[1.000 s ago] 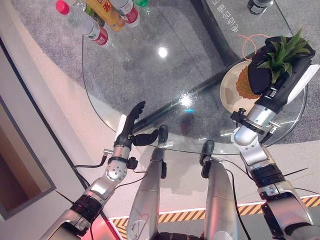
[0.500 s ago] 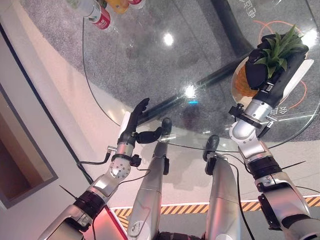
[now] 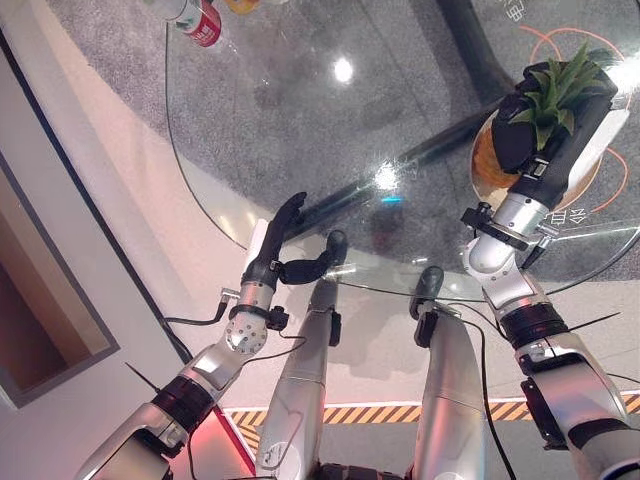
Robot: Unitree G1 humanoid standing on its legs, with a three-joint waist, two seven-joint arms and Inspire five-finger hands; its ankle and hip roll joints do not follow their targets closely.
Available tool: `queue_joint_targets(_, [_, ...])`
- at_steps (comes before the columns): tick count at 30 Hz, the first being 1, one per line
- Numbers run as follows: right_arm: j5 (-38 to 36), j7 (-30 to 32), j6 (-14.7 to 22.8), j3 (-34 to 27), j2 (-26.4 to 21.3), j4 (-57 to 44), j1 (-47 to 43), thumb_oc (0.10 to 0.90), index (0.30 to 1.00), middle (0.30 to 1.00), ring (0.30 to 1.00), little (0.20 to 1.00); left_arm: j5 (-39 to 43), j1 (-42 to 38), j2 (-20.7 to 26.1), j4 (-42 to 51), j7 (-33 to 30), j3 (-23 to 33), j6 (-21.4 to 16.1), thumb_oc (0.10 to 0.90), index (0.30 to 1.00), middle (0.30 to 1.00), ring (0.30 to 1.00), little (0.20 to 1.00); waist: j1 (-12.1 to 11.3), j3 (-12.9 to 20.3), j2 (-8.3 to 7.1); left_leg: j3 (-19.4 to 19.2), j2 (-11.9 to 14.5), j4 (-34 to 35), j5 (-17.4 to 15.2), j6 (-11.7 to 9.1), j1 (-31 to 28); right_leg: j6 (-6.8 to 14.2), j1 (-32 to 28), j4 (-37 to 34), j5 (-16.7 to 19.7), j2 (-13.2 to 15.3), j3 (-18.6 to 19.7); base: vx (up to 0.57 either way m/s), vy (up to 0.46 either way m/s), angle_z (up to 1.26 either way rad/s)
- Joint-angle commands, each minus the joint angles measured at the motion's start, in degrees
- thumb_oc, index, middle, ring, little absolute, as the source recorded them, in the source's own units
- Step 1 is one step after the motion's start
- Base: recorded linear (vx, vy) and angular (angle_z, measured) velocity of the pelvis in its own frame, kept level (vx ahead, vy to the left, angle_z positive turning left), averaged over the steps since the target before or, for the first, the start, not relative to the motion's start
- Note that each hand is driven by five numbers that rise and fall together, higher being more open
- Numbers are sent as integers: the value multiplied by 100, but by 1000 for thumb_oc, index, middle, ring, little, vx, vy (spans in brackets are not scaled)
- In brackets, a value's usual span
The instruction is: Pick up the fruit to the plate
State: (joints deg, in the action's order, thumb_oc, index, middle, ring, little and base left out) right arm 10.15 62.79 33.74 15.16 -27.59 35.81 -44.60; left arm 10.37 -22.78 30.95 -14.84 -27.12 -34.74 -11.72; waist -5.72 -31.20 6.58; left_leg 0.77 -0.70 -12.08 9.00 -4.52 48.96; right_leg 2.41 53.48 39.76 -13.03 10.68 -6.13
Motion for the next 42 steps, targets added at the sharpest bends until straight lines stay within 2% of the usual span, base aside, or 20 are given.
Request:
queue_joint_targets(1, [344,437,325,28,-625,-251,-382,100,300,300,300,200,-34,-69,-91,445,-287,44,-381,800,900,900,900,900,154,140,238,-499,-460,-1327,-1056,463,-3,187,-256,-1509,1570,-237,-353,-20,-32,1])
queue_joint_targets(8, [621,635,265,51,-760,-253,-423,100,300,300,300,200,-68,-13,-41,459,-324,64,-437,800,900,900,900,900,181,140,227,-522,-429,-1283,-1042,434,-55,186,-318,-1579,1594,-257,-355,-10,-15,0])
queue_joint_targets(13, [612,551,207,14,-784,-317,-402,100,300,300,300,200,-33,-6,-3,477,-311,80,-439,800,900,900,900,900,204,140,209,-535,-410,-1246,-1038,419,-72,184,-343,-1618,1590,-283,-345,0,0,0])
queue_joint_targets(14, [588,520,180,17,-790,-323,-398,141,335,335,335,241,-28,-3,4,478,-314,77,-444,800,900,900,900,900,205,140,207,-537,-408,-1238,-1034,420,-76,183,-349,-1627,1592,-285,-346,0,0,0])
queue_joint_targets(15, [550,446,151,22,-785,-329,-393,383,542,542,542,483,-38,-2,-7,472,-327,73,-449,800,900,900,900,900,207,140,203,-538,-403,-1237,-1034,424,-71,179,-343,-1625,1591,-285,-347,0,0,0])
queue_joint_targets(17, [444,308,131,30,-801,-324,-369,800,900,900,900,900,-57,-6,-17,476,-336,78,-438,800,900,900,900,900,210,140,191,-537,-401,-1228,-1030,424,-70,178,-349,-1647,1597,-283,-356,0,0,0])
queue_joint_targets(42, [663,677,-152,-180,-681,-895,-76,800,900,900,900,900,-159,117,46,542,-322,222,-398,800,900,900,900,900,234,140,77,-539,-363,-1116,-1004,422,-189,182,-515,-1736,1606,-324,-423,0,0,0])
